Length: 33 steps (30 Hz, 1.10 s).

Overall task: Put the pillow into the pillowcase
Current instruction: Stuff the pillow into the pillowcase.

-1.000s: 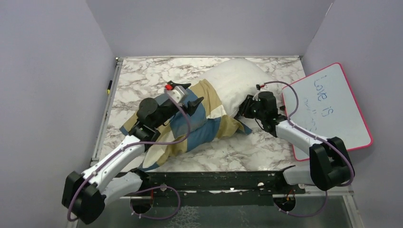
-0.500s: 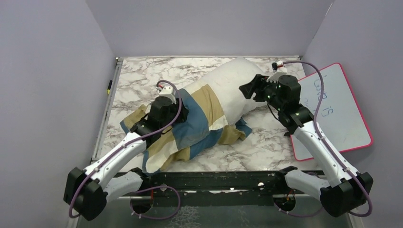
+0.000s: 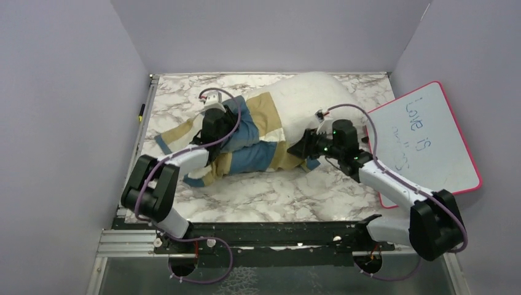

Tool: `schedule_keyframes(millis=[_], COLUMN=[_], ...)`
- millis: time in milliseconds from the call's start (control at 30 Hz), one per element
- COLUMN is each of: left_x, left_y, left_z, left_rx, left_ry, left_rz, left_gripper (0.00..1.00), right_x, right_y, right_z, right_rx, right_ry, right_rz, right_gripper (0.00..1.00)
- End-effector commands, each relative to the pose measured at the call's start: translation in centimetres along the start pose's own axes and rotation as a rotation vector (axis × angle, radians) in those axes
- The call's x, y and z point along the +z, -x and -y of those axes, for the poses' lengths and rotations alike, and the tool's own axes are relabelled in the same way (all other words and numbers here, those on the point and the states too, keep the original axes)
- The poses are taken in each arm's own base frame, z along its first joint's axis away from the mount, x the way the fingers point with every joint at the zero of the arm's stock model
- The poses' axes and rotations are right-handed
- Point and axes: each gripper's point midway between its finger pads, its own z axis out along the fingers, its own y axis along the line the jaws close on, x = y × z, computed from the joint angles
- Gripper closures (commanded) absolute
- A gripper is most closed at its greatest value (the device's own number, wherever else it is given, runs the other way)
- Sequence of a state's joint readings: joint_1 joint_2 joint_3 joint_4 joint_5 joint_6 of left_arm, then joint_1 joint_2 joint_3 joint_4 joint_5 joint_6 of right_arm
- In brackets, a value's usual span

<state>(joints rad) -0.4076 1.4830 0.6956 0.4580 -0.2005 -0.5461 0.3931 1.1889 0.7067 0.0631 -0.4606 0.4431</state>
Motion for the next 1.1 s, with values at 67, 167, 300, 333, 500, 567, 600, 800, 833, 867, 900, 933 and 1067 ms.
schedule_keyframes(millis=[67, 167, 300, 333, 500, 567, 600, 800, 833, 867, 900, 933, 1067], left_x=[5.3, 3.6, -0.2, -0.9, -4.9, -6.5, -7.1, -8.8, -8.8, -8.7, -8.6, -8.2, -5.4], left_y=[9.2, 13.6, 17.1, 17.1, 11.8, 8.7, 7.3, -0.4, -1.0, -1.5, -2.0, -2.3, -2.9], left_z=[5.8, 8.6, 8.3, 7.4, 4.5, 3.3, 2.8, 0.4, 0.2, -0.2, -0.6, -0.9, -2.1], left_rx=[0.213, 0.292, 0.274, 0.241, 0.190, 0.128, 0.093, -0.106, -0.121, -0.131, -0.141, -0.150, -0.146], left_ry=[-0.280, -0.356, -0.280, -0.227, -0.138, -0.119, -0.112, -0.084, -0.080, -0.068, -0.059, -0.057, -0.033], left_rz=[0.171, 0.273, 0.312, 0.282, 0.037, -0.031, -0.057, -0.202, -0.206, -0.209, -0.205, -0.186, -0.113], left_gripper=[0.72, 0.69, 0.58, 0.56, 0.50, 0.50, 0.50, 0.43, 0.42, 0.42, 0.41, 0.41, 0.68], right_x=[5.2, 7.9, 11.2, 11.4, 8.8, 6.4, 5.3, 1.0, 0.7, 0.4, 0.1, 0.0, 1.1], right_y=[-2.7, -3.6, -4.0, -3.9, -1.0, 0.9, 2.6, 10.4, 10.8, 11.1, 10.9, 10.6, 7.6], right_z=[-5.7, -7.8, -10.0, -10.3, -10.1, -8.9, -8.6, -2.7, -1.0, 0.8, 2.7, 4.3, 8.3], right_rx=[-0.055, -0.056, -0.088, -0.091, -0.247, -0.324, -0.359, -0.433, -0.429, -0.423, -0.413, -0.398, -0.375], right_ry=[0.150, 0.198, 0.268, 0.280, 0.140, 0.034, 0.006, -0.241, -0.294, -0.348, -0.400, -0.443, -0.496], right_rz=[0.063, 0.051, 0.014, 0.004, -0.085, -0.113, -0.089, -0.010, -0.021, -0.036, -0.065, -0.091, -0.202], right_gripper=[0.44, 0.44, 0.44, 0.45, 0.37, 0.31, 0.29, 0.17, 0.17, 0.16, 0.16, 0.17, 0.22])
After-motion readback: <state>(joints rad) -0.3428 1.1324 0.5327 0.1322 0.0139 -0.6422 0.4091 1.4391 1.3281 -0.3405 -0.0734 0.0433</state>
